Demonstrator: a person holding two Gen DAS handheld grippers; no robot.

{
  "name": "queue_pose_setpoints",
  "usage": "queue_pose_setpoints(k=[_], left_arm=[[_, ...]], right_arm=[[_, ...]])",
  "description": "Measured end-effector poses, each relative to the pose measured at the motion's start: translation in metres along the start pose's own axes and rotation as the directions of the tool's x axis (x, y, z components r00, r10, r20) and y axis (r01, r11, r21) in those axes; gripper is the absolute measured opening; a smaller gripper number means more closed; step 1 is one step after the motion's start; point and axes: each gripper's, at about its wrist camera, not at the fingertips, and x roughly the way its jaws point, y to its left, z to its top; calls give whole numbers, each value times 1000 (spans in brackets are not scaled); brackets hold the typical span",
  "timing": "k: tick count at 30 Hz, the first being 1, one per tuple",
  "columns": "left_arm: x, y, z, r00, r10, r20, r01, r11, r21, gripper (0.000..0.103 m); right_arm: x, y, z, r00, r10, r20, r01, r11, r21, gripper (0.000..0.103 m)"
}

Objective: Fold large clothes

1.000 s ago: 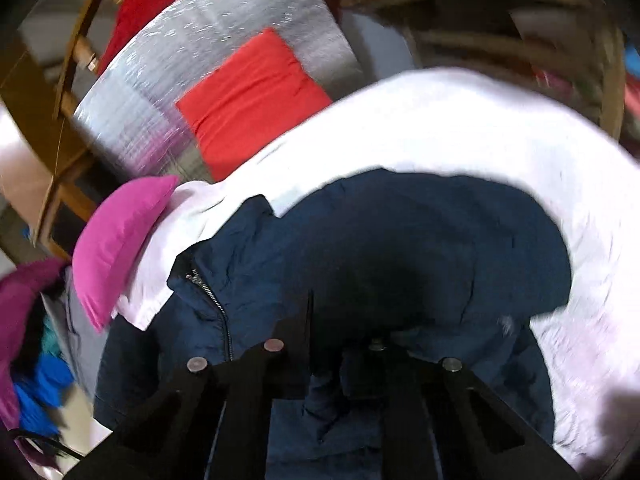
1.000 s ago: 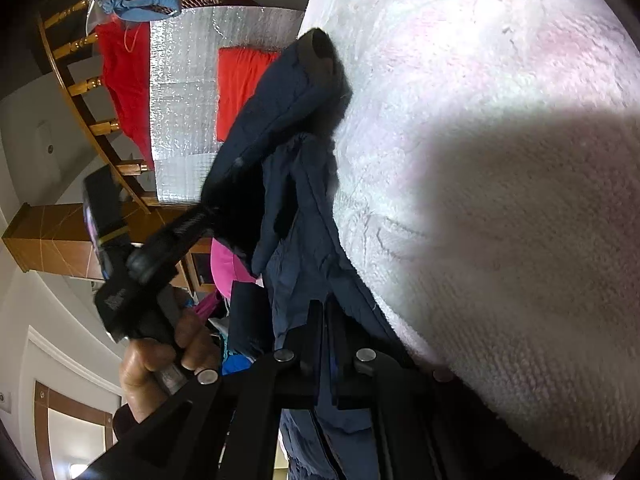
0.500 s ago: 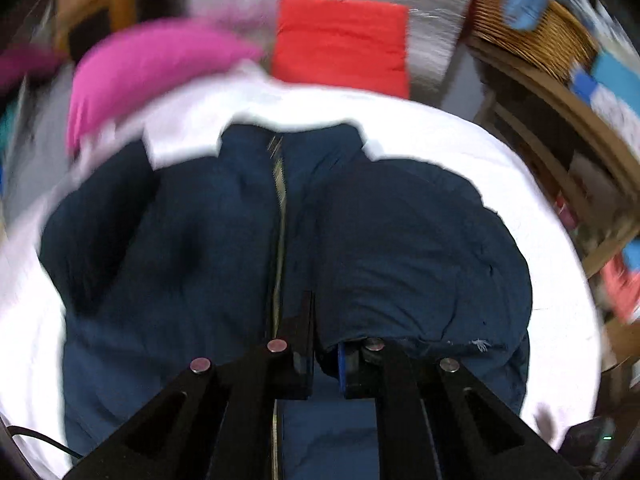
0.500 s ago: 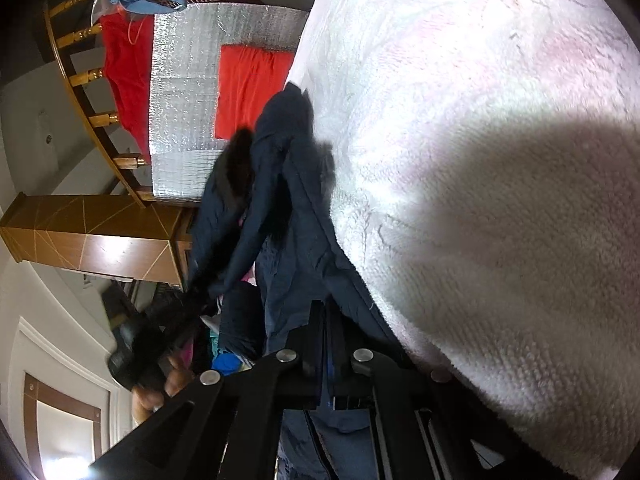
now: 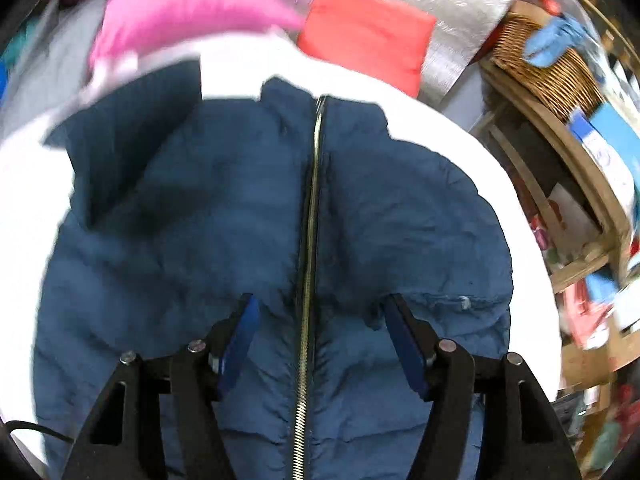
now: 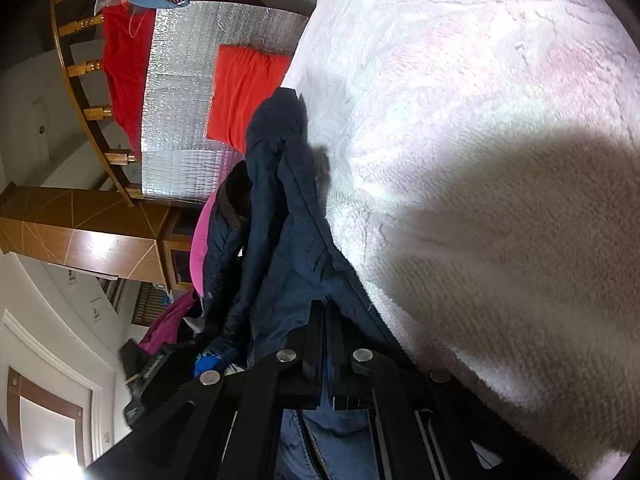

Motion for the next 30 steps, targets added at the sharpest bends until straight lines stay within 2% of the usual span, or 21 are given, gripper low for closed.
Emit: queue_pose_setpoints(k=[2,4,6,9,11,13,14,15,18,19,20,21,22,23,26,28,30], left_arm=[[-13,-22,0,995,70,76,-78,991,109,70],[-18,-49,-3,980,141,141,-171,958,231,76],[-13,-81,-9,959,214,188,-270,891,364,77],[6,-115,-20,954,226,197,-297,811,505,77],[25,-132,-27,951,254,175,-308,768,561,77],[43,-141,-27,951,275,138,-303,754,583,77],[50,-144,-24,953,281,113,-293,757,584,77],[59,-143,-20,956,282,77,-274,774,570,77],[64,-129,-12,973,231,26,-214,842,495,77],[64,-123,-12,980,198,18,-184,865,466,74],[62,-118,-11,984,176,13,-163,879,448,65],[63,-115,-9,987,161,8,-148,887,437,59],[67,-114,-5,989,151,2,-137,891,432,47],[68,-112,-3,990,138,-3,-124,894,430,37],[67,-106,-2,996,83,-25,-65,912,406,23],[73,-98,7,997,66,-28,-51,922,384,13],[76,-92,10,998,43,-36,-27,930,367,11]], right_arm=[[2,3,-1,1000,-2,3,2,1000,1,0],[3,4,0,1000,-3,5,3,1000,-2,0],[3,4,0,1000,-1,6,1,1000,-3,0],[4,4,0,1000,4,4,-4,1000,-4,0],[4,4,0,1000,7,0,-7,1000,-1,0],[3,3,1,1000,-7,-13,7,1000,4,0],[1,9,2,999,-35,-26,35,999,-4,5],[0,18,4,998,-48,-35,46,998,-33,8],[-4,45,16,995,-103,-12,100,984,-150,13],[-5,51,21,994,-105,-1,103,982,-160,26],[-6,59,32,995,-103,17,104,981,-162,53],[-5,65,41,994,-104,32,108,982,-155,68],[-5,69,48,993,-102,52,109,983,-151,79],[-3,77,59,991,-96,89,109,981,-161,78],[17,92,90,982,-146,121,167,968,-187,78],[36,93,106,977,-191,98,206,963,-176,76],[62,89,118,968,-245,62,252,951,-178,68]])
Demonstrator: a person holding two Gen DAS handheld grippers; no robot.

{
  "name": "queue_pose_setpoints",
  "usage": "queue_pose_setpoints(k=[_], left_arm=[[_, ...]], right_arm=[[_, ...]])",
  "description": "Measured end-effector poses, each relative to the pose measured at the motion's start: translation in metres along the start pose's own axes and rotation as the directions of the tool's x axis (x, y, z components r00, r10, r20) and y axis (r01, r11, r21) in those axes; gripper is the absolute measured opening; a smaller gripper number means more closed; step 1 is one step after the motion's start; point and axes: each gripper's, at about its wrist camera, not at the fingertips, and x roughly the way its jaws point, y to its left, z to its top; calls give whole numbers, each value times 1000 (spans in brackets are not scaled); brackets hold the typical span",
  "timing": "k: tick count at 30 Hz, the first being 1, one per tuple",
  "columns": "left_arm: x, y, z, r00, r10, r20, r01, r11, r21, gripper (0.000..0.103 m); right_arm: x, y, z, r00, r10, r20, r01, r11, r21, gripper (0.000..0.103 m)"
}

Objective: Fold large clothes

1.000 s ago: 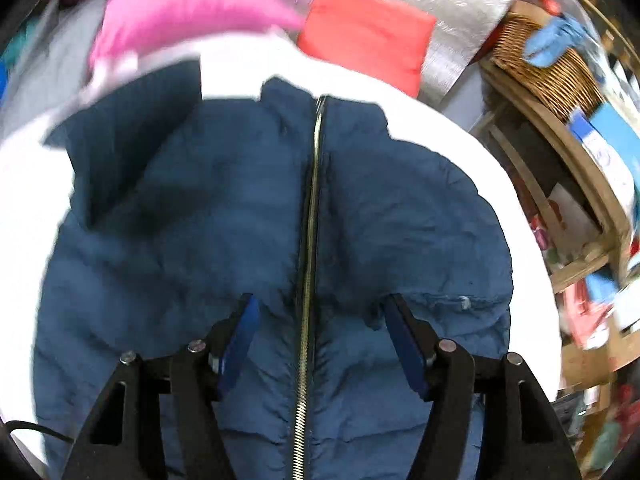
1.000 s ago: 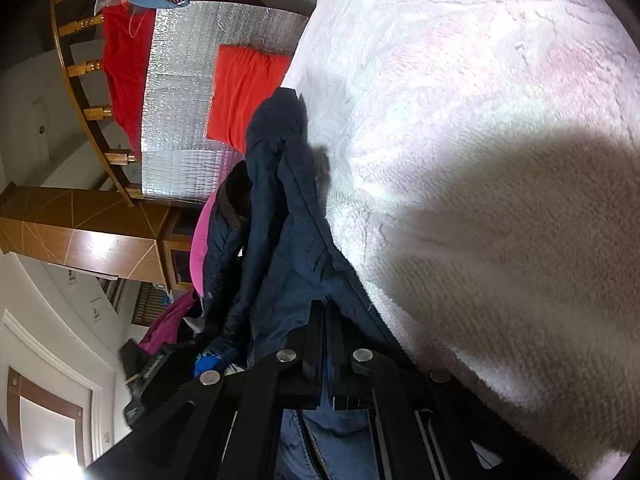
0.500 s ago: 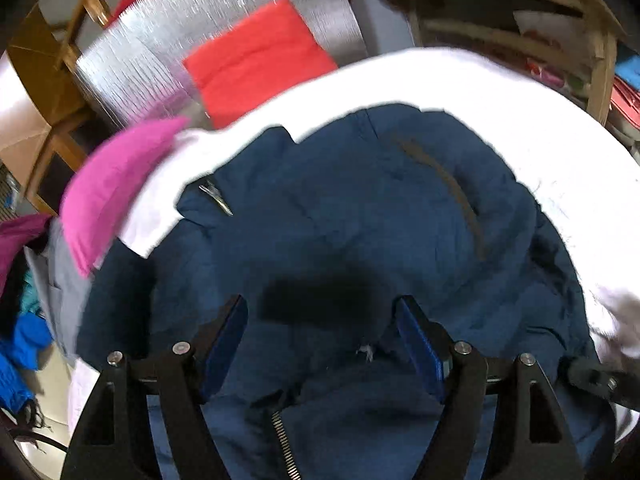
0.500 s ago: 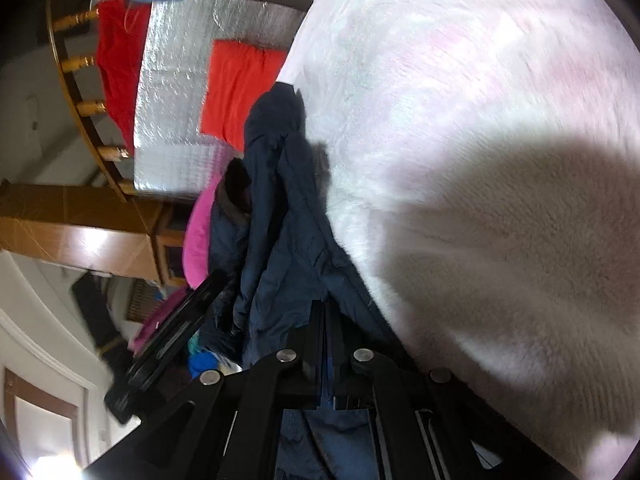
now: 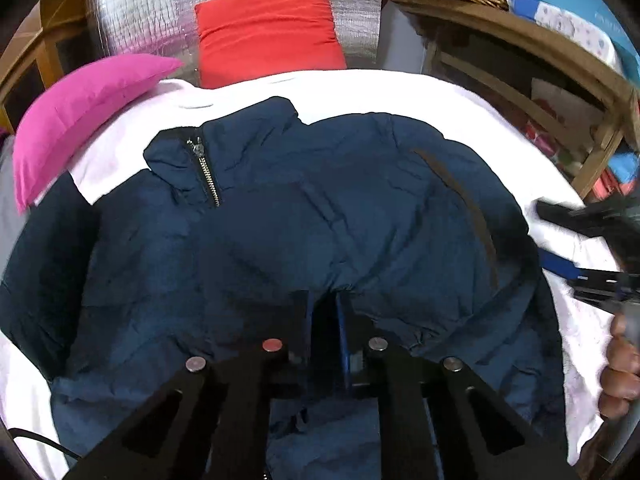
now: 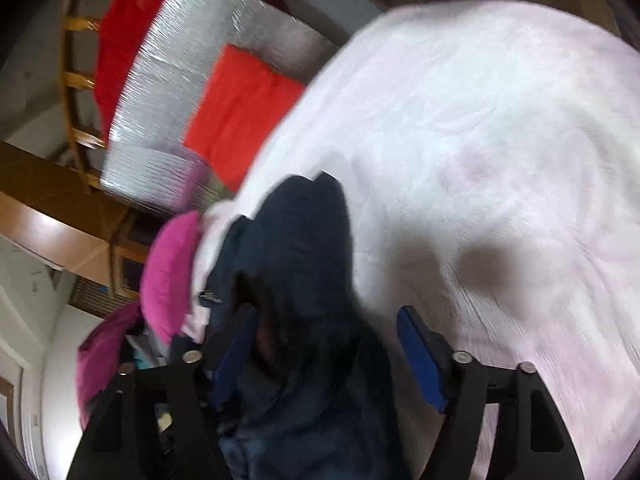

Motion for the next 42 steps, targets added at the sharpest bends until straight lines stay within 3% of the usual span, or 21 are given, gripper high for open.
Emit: queue_pose_setpoints(k=[2,4,5,7,11,13,15,16,17,19,21,24,29,30,32,33,35,38,42], left_arm=[[0,5,-1,1000,-14,8,14,1000,-9,8],[-1,12,-2,1000,-14,16,14,1000,-15,7],[-2,16,-3,1000,-19,19,19,1000,-23,7],[-5,24,-5,1000,0,24,0,999,-38,4],[-9,45,-11,1000,18,21,-16,996,-85,4],[-10,53,-14,1000,23,10,-22,995,-101,4],[-15,57,-17,1000,18,8,-17,995,-102,4],[-16,58,-18,1000,21,7,-20,995,-101,4],[-18,60,-20,1000,19,4,-19,995,-98,4],[-21,63,-24,1000,21,0,-21,995,-98,4],[-23,70,-29,999,33,-11,-34,993,-111,4],[-29,87,-39,998,54,-18,-56,987,-149,4],[-48,116,-62,994,111,-19,-112,978,-178,5],[-54,125,-68,993,117,-19,-118,975,-189,5],[-62,139,-76,990,137,-18,-137,969,-205,6],[-65,145,-80,990,143,-17,-143,966,-213,7],[-75,162,-89,988,156,-8,-153,958,-242,9],[-89,184,-99,985,170,12,-159,943,-292,12],[-105,209,-115,986,165,29,-143,920,-365,18]], right_arm=[[22,4,2,998,-25,-55,23,999,-30,43],[33,9,-1,995,-69,-76,63,995,-77,33],[34,15,-3,991,-116,-62,107,985,-132,25],[29,29,-5,985,-171,-23,162,965,-207,21],[18,48,-10,975,-221,32,222,937,-269,20],[23,52,-14,964,-265,7,254,918,-303,20],[18,52,-12,962,-273,-9,260,925,-276,24],[11,53,-11,965,-264,-7,254,936,-245,34],[-1,56,-10,975,-220,17,219,953,-210,59],[-20,62,-16,985,-148,91,164,965,-203,80],[-35,78,-23,987,-70,145,107,958,-267,80],[-24,90,-30,999,22,23,-14,953,-302,73],[22,80,-34,995,-10,-97,-11,977,-215,71],[35,78,-33,993,-13,-115,-10,981,-192,67],[53,73,-37,989,-16,-144,-6,988,-152,39],[56,77,-40,991,-44,-127,23,987,-162,35],[60,97,-45,994,-42,-105,19,977,-210,27],[54,142,-64,997,20,-78,-43,949,-313,24],[59,191,-92,986,110,-125,-149,919,-366,24]])
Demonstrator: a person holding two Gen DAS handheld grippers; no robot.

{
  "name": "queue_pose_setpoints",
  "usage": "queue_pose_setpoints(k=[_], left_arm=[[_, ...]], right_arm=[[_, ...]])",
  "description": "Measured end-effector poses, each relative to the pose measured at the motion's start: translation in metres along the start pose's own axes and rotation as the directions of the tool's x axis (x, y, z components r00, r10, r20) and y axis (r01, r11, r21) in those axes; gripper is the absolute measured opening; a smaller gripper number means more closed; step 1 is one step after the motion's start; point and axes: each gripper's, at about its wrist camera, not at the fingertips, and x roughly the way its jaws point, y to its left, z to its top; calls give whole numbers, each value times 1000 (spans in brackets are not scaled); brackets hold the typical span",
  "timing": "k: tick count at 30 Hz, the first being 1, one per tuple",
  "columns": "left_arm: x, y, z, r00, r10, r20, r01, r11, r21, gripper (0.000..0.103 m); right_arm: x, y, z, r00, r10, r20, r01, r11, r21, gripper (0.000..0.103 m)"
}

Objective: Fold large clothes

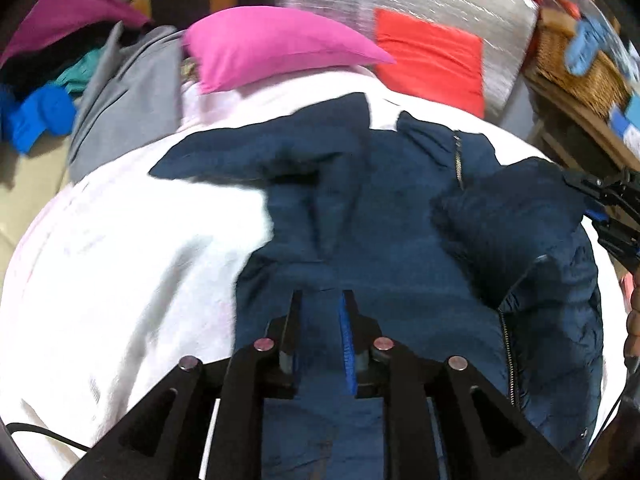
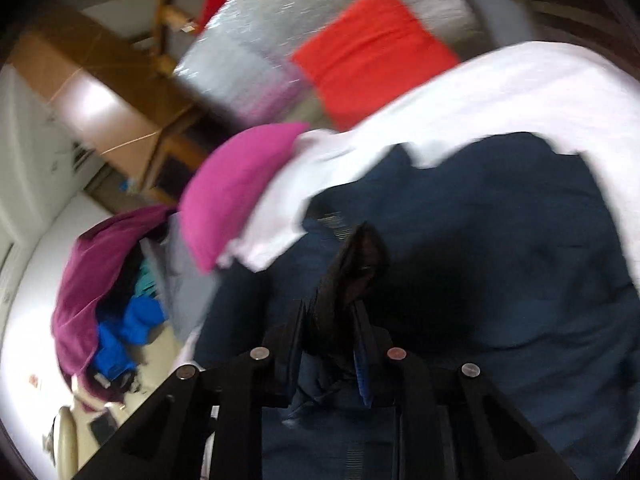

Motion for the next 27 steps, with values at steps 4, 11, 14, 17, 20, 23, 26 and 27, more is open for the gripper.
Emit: queue_pose_setpoints(k=[4,11,14,17,20,23,26,27], left_arm=[[-4,15,-5,999,-30,-14,30,999,-25,20],[0,15,-8,997,-76,-10,75,996,-49,54],[5,12,-7,994,-105,-22,104,993,-57,54],[15,9,-4,992,-117,-42,113,990,-90,53],[25,6,0,988,-141,-58,132,981,-142,53],[31,-3,7,990,-130,-47,123,983,-140,53],[43,-12,19,989,-134,-58,123,980,-157,53],[47,-14,21,988,-143,-62,131,978,-164,53]], right_arm=[[25,36,-14,994,99,-53,-99,995,0,25],[58,50,-43,961,233,-150,-219,970,104,62],[42,38,-34,979,183,-89,-175,981,87,61],[-1,9,-20,998,54,11,-54,998,27,61],[-44,-28,-2,989,-93,116,91,996,20,61],[-79,-70,8,960,-223,171,217,975,58,61],[-100,-112,13,934,-310,175,293,949,119,61],[-98,-118,16,931,-326,165,306,943,134,61]])
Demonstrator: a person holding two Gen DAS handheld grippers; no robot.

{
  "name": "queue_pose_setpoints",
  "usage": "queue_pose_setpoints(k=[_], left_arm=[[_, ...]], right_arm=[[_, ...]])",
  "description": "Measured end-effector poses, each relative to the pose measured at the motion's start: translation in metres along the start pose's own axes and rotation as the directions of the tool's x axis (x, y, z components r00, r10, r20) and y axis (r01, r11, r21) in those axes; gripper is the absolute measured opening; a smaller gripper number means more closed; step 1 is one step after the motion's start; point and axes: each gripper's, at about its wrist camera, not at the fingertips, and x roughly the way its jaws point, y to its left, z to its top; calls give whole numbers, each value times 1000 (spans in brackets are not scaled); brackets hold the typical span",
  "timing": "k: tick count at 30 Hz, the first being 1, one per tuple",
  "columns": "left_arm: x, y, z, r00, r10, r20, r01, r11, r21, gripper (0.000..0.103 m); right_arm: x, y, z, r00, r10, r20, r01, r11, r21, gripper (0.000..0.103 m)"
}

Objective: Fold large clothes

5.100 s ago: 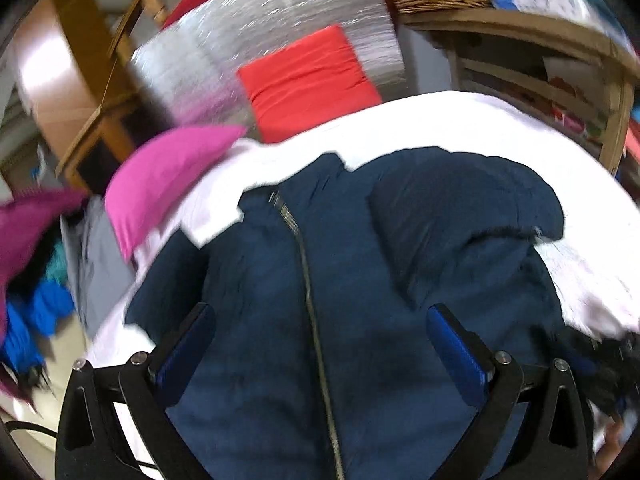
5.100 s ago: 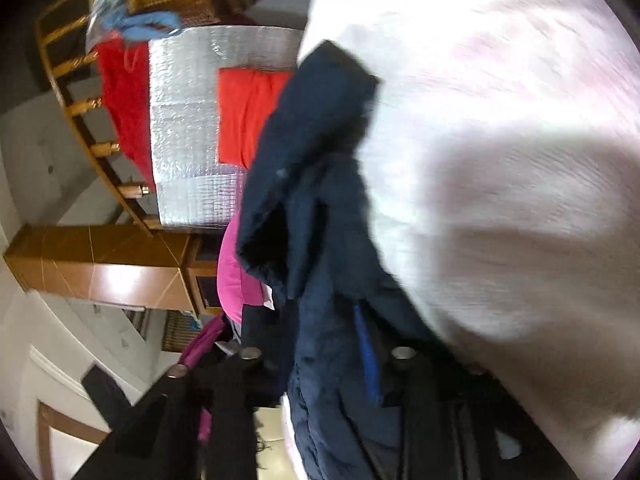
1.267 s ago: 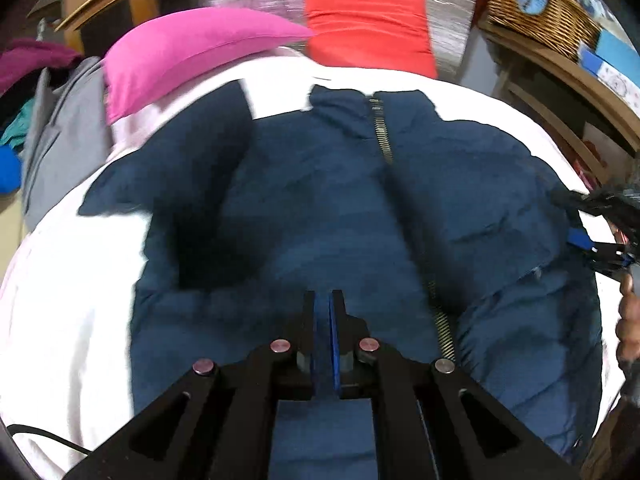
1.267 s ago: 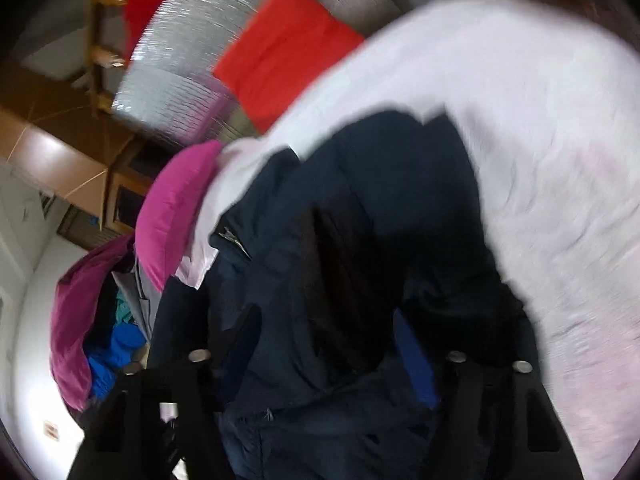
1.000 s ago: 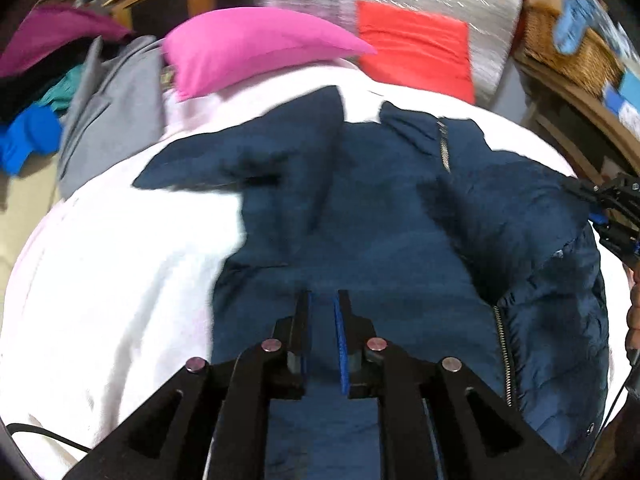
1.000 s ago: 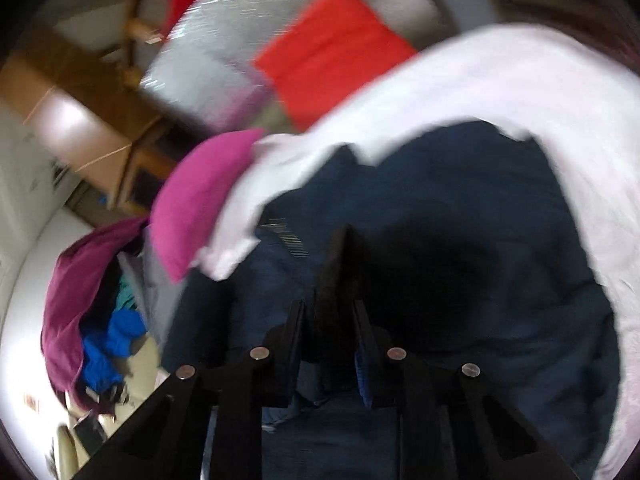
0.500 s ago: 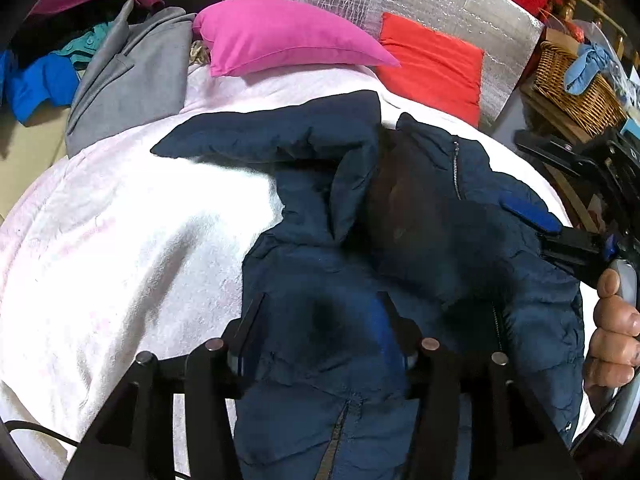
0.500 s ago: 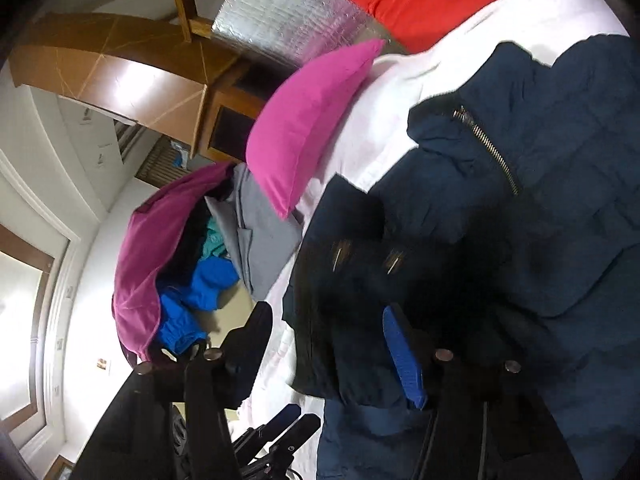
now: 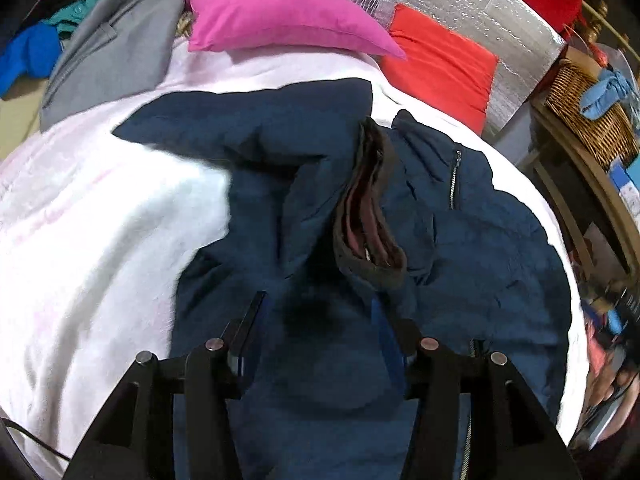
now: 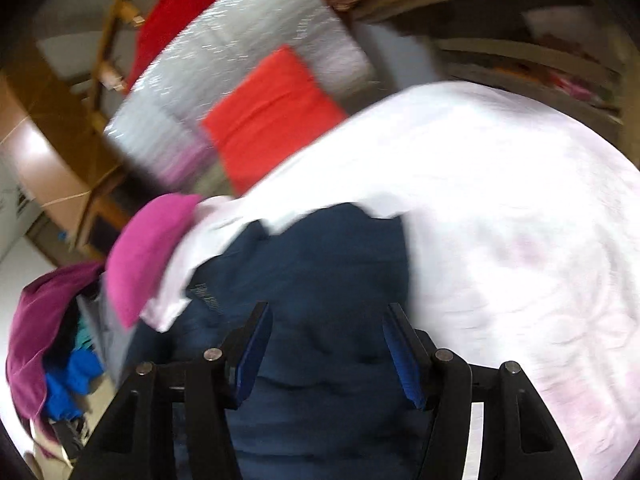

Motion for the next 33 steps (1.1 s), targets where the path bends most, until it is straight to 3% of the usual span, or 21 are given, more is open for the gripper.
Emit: queue_pose_setpoints(k=[3,4,5,6,7,8,11,13,16,19,21,22,24,25,26,28,31,33], left_arm=[[14,-7,8,1000,8,-19,-8,1000,4,53],[15,-8,9,1000,9,-21,-9,1000,4,47],[18,-10,10,1000,-1,-25,1,1000,7,31],[20,-13,10,999,-5,-32,5,1000,13,23],[21,-15,11,999,7,-38,-6,1000,22,12],[21,-17,11,999,25,-38,-24,999,30,11],[16,-21,11,999,33,-5,-33,998,49,8],[16,-19,8,999,46,4,-46,998,49,8],[30,-9,0,995,74,-69,-72,997,28,8],[27,1,-5,996,40,-77,-41,999,-6,8],[17,7,-5,998,11,-64,-12,1000,-16,8],[11,10,-4,998,-11,-61,9,1000,-21,9],[-1,14,0,998,-42,-46,41,999,-29,16],[-6,14,3,998,-47,-32,46,999,-28,27],[-11,14,5,999,-50,-21,49,998,-28,46],[-16,11,9,998,-56,-8,55,998,-42,70],[-5,2,13,986,-151,-64,145,985,-90,72],[6,-3,12,982,-174,-79,163,978,-127,72]], right_arm=[[17,-18,-4,998,-26,-50,28,999,22,61],[22,-20,-5,998,-26,-64,28,999,22,61],[33,-21,-8,995,-30,-92,32,999,17,61],[39,-24,-8,994,-31,-107,32,999,13,59],[45,-23,-11,992,-35,-119,36,999,2,44],[49,-18,-13,992,-57,-115,53,998,-35,34],[38,-10,-15,996,-62,-67,55,993,-103,27],[32,-7,-12,998,-47,-38,42,992,-115,26],[43,-16,-17,992,-86,-92,76,992,-104,26],[38,-17,-18,992,-82,-98,74,994,-81,29],[30,-13,-18,991,-98,-87,92,993,-69,49],[23,-10,-18,993,-99,-68,95,994,-56,68],[4,-3,-19,996,-88,12,89,995,-52,70],[-2,2,-21,995,-94,41,97,993,-61,70],[-9,7,-23,993,-96,71,101,992,-70,70],[-20,17,-33,995,-32,97,39,997,-69,70],[-18,28,-52,995,91,46,-89,995,-38,69],[-9,34,-66,990,141,6,-140,990,-31,64]])
